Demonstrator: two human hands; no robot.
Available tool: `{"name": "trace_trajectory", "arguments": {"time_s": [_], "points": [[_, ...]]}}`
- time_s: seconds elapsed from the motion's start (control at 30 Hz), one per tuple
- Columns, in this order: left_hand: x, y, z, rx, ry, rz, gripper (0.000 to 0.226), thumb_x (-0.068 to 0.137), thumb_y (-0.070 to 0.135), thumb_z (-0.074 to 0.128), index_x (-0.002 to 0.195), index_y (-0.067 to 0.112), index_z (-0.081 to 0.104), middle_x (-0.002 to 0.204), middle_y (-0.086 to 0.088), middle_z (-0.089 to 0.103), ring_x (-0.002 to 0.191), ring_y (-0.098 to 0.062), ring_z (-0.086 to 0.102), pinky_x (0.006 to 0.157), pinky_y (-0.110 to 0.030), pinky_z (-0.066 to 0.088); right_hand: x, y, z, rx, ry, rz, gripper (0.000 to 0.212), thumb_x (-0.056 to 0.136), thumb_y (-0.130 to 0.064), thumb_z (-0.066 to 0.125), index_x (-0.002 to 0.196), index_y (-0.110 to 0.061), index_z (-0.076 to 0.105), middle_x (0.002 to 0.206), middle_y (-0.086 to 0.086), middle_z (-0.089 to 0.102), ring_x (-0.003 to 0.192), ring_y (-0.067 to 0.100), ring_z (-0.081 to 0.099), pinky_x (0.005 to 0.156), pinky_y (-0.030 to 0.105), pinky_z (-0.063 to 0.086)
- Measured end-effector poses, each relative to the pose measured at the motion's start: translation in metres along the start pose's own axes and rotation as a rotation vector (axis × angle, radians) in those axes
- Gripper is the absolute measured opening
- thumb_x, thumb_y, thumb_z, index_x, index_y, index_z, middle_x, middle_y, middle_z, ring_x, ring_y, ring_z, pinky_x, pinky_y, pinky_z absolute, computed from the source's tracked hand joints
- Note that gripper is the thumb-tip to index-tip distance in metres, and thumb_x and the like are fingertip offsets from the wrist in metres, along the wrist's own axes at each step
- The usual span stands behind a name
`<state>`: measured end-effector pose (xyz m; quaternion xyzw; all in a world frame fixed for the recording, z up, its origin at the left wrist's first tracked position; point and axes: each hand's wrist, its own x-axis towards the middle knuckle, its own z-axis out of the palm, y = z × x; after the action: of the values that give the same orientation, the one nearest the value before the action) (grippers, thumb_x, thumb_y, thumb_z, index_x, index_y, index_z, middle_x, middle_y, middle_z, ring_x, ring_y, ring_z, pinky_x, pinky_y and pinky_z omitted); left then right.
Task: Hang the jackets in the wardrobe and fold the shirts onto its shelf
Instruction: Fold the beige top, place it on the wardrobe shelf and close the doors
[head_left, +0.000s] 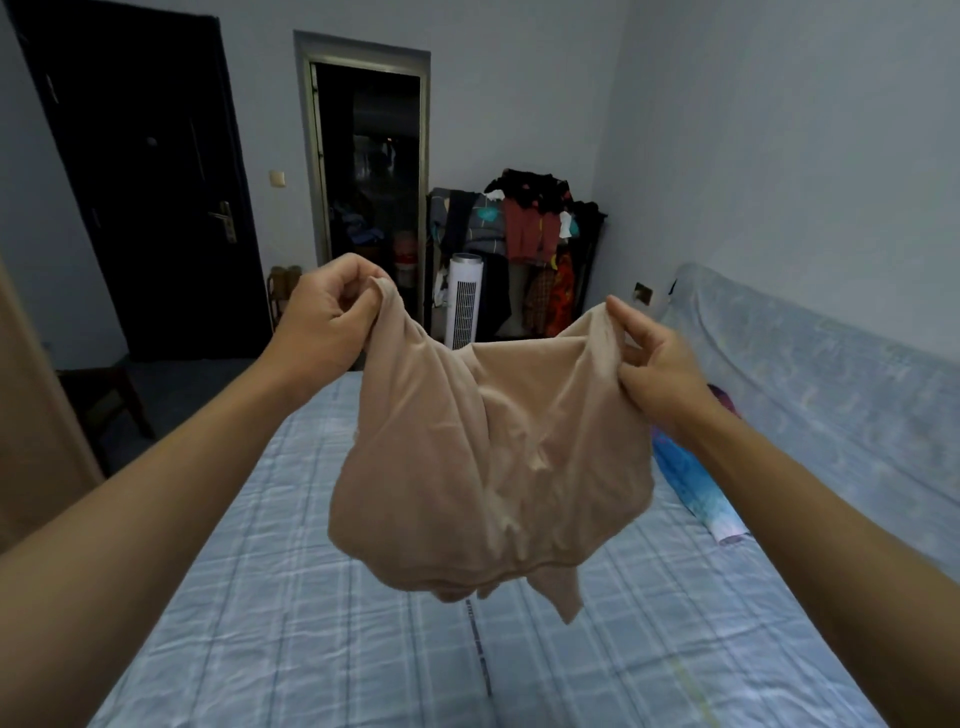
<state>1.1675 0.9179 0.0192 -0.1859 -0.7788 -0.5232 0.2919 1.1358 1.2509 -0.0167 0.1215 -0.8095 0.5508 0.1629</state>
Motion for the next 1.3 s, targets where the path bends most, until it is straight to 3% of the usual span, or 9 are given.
{"name": "trace_trajectory", "arguments": {"time_s": [0.17,0.33,0.43,0.7,0.9,1.0,1.07,1.17,1.3], "points": [[0.000,-0.017,-0.010,0.030,-0.016,0.017,0.018,0.102,0.025,0.050,0.091,0.016,0.062,0.083,-0.027,0.059,0.069,-0.028,0.055,0.061,-0.045,0.050,-0.017,0.017,-0.006,-0.187,0.148,-0.106,0.066,0.075,-0.003,0.075,0.137,-0.018,0.055,0.123,-0.001,0.065,0.110,0.007,0.063,0.092,0.026,0.051],[0.002,-0.030,-0.005,0.124,-0.020,-0.007,0.018,0.101,0.024,0.050,0.092,0.016,0.063,0.082,-0.018,0.063,0.079,-0.037,0.060,0.070,-0.047,0.053,-0.017,0.023,-0.012,-0.169,0.342,-0.089,0.013,0.083,-0.006,0.068,0.082,-0.018,0.073,0.069,-0.008,0.071,0.067,0.010,0.069,0.067,0.033,0.060],[-0.002,-0.045,0.004,0.243,-0.053,-0.079,0.019,0.100,0.023,0.049,0.089,0.016,0.063,0.080,-0.013,0.064,0.079,-0.032,0.062,0.072,-0.046,0.053,-0.010,0.046,-0.012,-0.168,0.286,0.056,0.033,0.091,-0.002,0.055,0.063,-0.018,0.062,0.056,-0.005,0.065,0.057,0.014,0.065,0.060,0.036,0.058],[-0.014,-0.118,0.031,0.448,-0.049,-0.315,0.026,0.101,0.021,0.045,0.083,0.012,0.061,0.079,-0.007,0.063,0.072,-0.018,0.057,0.059,-0.029,0.043,0.010,0.130,0.005,-0.215,0.245,0.297,0.024,0.086,-0.021,0.055,0.066,-0.015,0.067,0.064,0.008,0.068,0.069,0.030,0.069,0.066,0.053,0.059],[0.011,-0.171,0.051,0.402,0.058,-0.467,0.026,0.101,0.021,0.042,0.088,0.006,0.059,0.083,-0.012,0.062,0.073,-0.023,0.054,0.058,-0.034,0.040,0.052,0.146,0.028,-0.078,0.215,0.327,0.022,0.089,-0.018,0.051,0.075,-0.013,0.068,0.077,0.018,0.068,0.071,0.028,0.065,0.069,0.058,0.056],[0.019,-0.177,0.051,0.306,0.155,-0.448,0.022,0.100,0.020,0.043,0.092,0.008,0.059,0.084,-0.010,0.061,0.080,-0.025,0.057,0.065,-0.037,0.046,0.062,0.134,0.030,0.075,0.222,0.299,0.023,0.096,-0.018,0.048,0.094,-0.015,0.071,0.092,0.015,0.072,0.083,0.030,0.069,0.074,0.048,0.060],[0.013,-0.178,0.050,0.228,0.177,-0.425,0.021,0.099,0.020,0.043,0.091,0.007,0.058,0.084,-0.009,0.061,0.080,-0.023,0.057,0.069,-0.042,0.050,0.058,0.130,0.026,0.147,0.231,0.297,0.024,0.100,-0.014,0.045,0.100,-0.009,0.069,0.089,0.013,0.069,0.076,0.022,0.064,0.063,0.038,0.058],[-0.017,-0.180,0.055,0.235,0.099,-0.406,0.022,0.100,0.015,0.042,0.090,0.004,0.058,0.081,-0.004,0.057,0.073,-0.014,0.052,0.068,-0.033,0.045,0.035,0.147,0.022,0.108,0.223,0.329,0.021,0.097,-0.013,0.049,0.098,-0.011,0.070,0.081,0.005,0.066,0.071,0.015,0.056,0.050,0.026,0.047],[-0.086,-0.200,0.064,0.224,-0.022,-0.462,0.024,0.100,0.010,0.042,0.085,0.006,0.060,0.077,-0.004,0.057,0.068,-0.013,0.049,0.062,-0.028,0.041,-0.026,0.193,0.019,-0.039,0.194,0.457,0.023,0.094,-0.009,0.050,0.081,-0.010,0.069,0.073,0.003,0.064,0.070,0.014,0.056,0.057,0.026,0.044]]}}
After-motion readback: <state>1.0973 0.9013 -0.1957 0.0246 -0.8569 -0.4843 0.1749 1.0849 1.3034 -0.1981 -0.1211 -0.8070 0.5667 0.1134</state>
